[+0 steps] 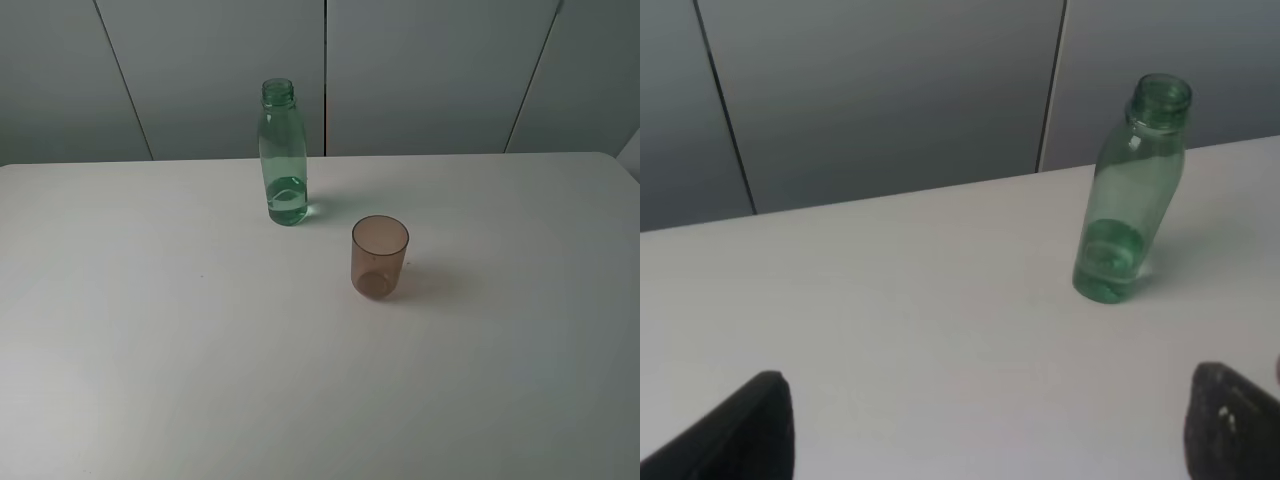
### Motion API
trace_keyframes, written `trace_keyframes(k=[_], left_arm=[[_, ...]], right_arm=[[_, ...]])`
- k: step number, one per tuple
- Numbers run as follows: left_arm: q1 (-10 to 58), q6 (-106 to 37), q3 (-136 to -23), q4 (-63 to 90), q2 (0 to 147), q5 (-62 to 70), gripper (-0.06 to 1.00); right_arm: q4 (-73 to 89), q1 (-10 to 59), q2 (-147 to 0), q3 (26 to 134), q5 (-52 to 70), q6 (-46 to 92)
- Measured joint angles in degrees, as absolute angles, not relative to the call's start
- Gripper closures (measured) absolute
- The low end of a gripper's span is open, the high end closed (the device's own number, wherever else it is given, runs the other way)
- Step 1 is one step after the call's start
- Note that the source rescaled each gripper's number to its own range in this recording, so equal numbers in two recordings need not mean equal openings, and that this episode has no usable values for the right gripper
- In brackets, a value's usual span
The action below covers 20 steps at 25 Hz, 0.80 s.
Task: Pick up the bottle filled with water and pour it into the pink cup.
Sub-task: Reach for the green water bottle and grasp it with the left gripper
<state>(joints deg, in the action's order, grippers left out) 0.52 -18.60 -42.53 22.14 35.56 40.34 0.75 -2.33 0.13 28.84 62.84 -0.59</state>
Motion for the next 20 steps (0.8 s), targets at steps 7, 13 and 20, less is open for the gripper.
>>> trace_keyframes(k=[7,13,20], left_arm=[[10.5,-20.1,-42.9,21.4,51.7,30.1,-0.06],[20.8,-21.1,-42.9,20.3,65.4,20.9,-0.06],[22.5,-14.4,-42.9,14.3,81.8,15.3,-0.06]], right_arm=[[0.7,-2.3,0.1,28.8,62.8,-0.6],[0.7,-2.3,0.1,28.8,62.8,-0.6],[0.7,-2.3,0.1,28.8,62.8,-0.6]])
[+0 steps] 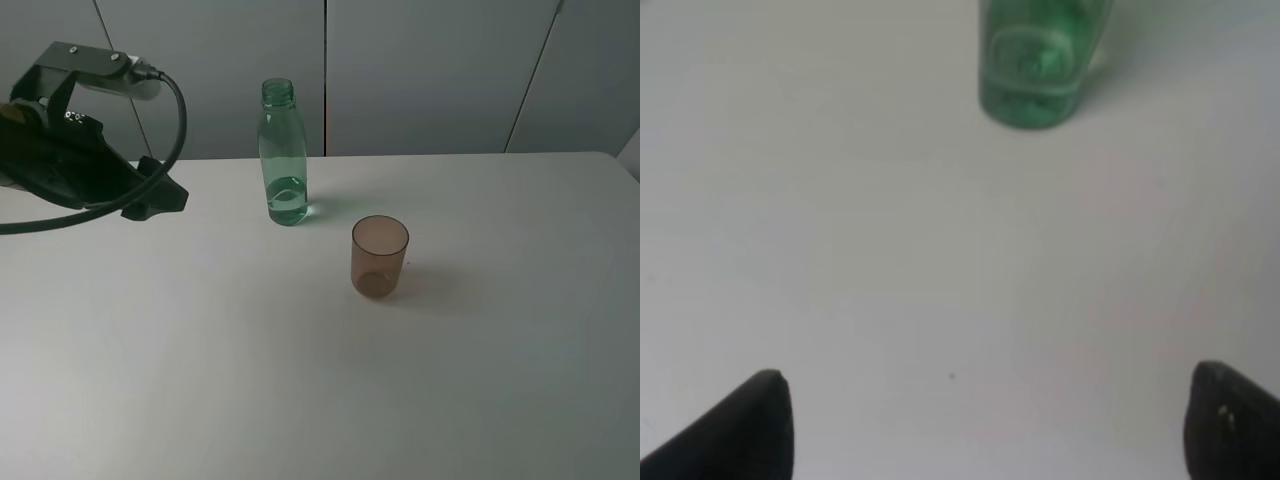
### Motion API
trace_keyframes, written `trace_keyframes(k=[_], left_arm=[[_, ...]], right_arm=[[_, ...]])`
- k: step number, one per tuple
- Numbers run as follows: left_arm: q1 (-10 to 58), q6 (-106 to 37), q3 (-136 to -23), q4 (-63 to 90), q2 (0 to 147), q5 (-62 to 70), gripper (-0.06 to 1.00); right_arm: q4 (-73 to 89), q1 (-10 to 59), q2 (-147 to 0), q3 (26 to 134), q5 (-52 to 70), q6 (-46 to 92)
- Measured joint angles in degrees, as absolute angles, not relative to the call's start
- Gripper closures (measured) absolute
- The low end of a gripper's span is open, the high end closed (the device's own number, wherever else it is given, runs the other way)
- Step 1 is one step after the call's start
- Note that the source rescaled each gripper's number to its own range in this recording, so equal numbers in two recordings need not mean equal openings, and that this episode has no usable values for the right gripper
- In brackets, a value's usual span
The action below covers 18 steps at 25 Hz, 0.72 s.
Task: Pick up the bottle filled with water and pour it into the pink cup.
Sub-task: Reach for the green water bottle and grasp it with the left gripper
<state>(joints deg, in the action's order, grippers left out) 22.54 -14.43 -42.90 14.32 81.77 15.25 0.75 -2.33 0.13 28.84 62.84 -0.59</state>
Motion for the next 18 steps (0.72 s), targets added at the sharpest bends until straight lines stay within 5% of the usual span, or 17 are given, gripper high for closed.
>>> trace_keyframes(k=[18], left_arm=[[24.3,8.5,-42.5,-11.3,101.3,-9.1,-0.06]], right_arm=[[0.7,-2.3,0.1,28.8,62.8,-0.6]])
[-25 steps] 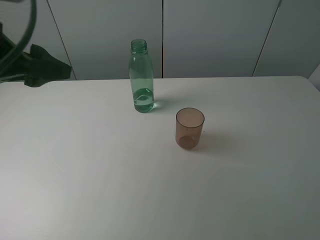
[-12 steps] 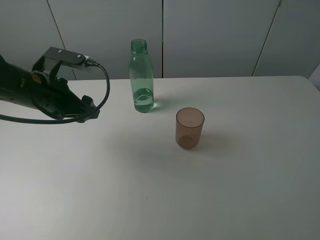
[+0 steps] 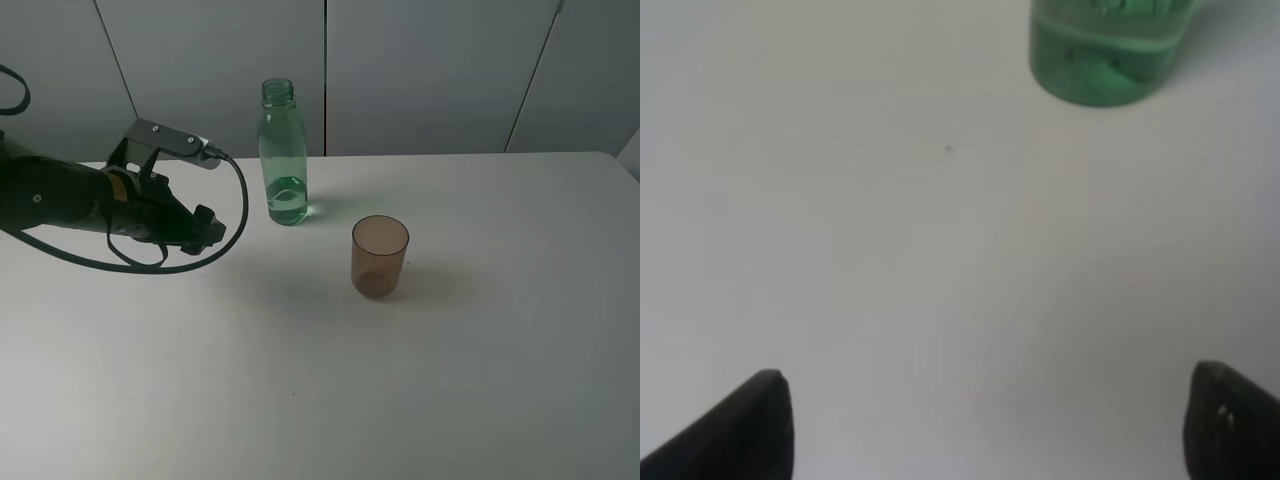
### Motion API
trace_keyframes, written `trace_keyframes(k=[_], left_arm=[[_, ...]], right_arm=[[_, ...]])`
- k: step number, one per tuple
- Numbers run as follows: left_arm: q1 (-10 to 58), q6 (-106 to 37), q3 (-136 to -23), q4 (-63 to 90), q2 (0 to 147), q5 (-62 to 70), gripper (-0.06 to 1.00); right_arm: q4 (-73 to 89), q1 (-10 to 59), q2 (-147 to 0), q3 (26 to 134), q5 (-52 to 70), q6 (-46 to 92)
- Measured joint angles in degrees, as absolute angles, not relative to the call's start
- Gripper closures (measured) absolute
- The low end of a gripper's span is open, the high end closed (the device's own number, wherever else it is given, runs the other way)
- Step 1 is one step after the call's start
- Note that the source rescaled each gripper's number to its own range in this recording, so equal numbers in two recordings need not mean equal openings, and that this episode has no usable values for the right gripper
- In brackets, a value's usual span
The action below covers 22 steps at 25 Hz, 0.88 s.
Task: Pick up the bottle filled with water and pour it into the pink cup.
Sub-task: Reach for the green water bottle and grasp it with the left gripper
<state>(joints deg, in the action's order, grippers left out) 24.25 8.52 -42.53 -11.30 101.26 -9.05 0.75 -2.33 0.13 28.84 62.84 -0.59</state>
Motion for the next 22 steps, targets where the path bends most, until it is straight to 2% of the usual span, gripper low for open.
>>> trace_keyframes(k=[4,12,22], left_arm=[[24.0,16.2,-42.5,-19.8,104.9,-17.1,-0.06],[24.0,15.5,-42.6,-25.0,110.6,-33.6,-0.06],[24.0,11.7,-46.6,-23.7,112.8,-34.6,-0.06]], right_arm=[[0.7,-2.3,0.1,28.8,62.8,-0.6],[0.7,-2.3,0.1,28.8,62.8,-0.6],[0.7,-2.3,0.1,28.8,62.8,-0.6]])
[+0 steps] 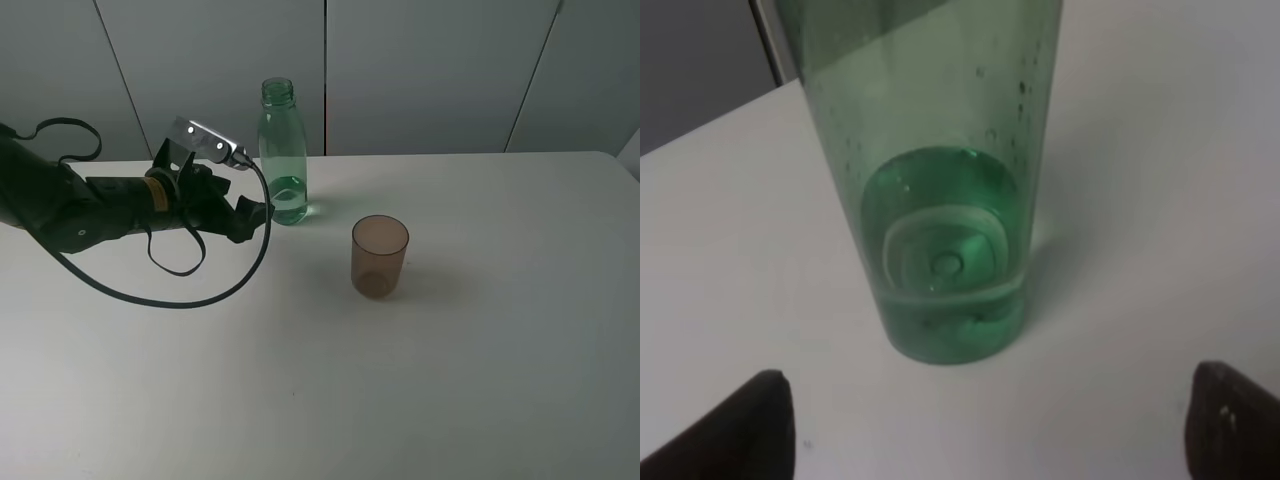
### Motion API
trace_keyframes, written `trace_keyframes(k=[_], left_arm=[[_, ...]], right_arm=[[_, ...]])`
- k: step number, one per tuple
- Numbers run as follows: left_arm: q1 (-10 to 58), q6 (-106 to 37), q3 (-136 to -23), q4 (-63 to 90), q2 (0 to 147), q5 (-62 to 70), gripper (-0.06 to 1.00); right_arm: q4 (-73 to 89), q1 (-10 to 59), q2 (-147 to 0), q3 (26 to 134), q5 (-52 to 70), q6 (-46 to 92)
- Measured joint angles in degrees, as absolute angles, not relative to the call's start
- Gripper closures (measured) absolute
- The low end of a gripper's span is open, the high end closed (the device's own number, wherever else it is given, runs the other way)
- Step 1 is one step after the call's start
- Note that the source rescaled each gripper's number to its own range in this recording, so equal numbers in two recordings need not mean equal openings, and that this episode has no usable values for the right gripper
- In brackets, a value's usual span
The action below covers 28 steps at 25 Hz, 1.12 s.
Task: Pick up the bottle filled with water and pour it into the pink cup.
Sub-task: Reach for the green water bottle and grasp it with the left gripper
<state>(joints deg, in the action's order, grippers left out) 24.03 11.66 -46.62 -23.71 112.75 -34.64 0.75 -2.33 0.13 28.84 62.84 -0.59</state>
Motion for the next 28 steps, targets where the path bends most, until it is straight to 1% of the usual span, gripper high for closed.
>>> trace_keyframes(k=[10,16,28], left_arm=[[24.0,11.6,-52.1,-23.2,117.0,-35.3,-0.06],[25.8,11.7,-55.0,-23.2,119.7,-35.3,-0.06],[26.8,10.5,-57.4,-20.8,121.3,-35.2,-0.06]], right_arm=[[0.7,-2.3,0.1,28.8,62.8,-0.6],[0.7,-2.3,0.1,28.8,62.8,-0.6],[0.7,-2.3,0.1,28.8,62.8,-0.6]])
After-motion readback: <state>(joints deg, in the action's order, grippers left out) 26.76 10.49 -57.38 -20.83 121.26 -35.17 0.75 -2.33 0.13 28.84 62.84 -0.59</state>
